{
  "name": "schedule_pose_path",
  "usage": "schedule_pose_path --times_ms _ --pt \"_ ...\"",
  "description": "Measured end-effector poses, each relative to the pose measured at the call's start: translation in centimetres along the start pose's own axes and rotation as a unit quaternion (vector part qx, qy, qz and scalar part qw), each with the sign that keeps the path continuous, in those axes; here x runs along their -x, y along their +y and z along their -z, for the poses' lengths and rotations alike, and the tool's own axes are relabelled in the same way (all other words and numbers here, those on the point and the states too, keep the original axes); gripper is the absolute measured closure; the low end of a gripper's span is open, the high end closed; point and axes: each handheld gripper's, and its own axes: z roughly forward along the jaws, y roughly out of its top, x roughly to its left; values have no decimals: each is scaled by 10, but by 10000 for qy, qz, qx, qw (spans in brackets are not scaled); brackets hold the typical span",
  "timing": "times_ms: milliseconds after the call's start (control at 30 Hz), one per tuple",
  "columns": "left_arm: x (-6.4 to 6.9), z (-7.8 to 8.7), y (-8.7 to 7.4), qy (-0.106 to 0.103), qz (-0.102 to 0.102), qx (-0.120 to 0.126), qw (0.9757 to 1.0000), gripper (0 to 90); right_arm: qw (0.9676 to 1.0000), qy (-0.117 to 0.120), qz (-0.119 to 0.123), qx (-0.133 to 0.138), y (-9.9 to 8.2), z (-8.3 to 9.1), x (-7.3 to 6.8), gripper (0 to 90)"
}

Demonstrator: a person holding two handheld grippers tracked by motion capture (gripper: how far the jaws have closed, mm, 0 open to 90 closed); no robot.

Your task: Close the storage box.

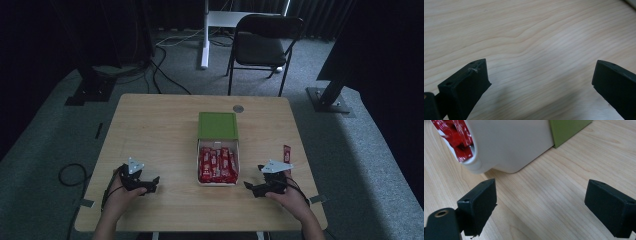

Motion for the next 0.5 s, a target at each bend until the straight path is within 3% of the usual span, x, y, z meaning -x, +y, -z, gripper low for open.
schedule_pose_path --times_ms 233,400,500 --pt "16 6 10 -261 -270 47 9993 14 9998 48 6 189 8 6 -2 104" --pt "31 12 21 -502 -501 165 9973 14 9994 87 74 325 16 10 -6 104" --pt "39 13 27 -623 -619 249 9958 14 9990 154 -4 423 20 12 -9 104"
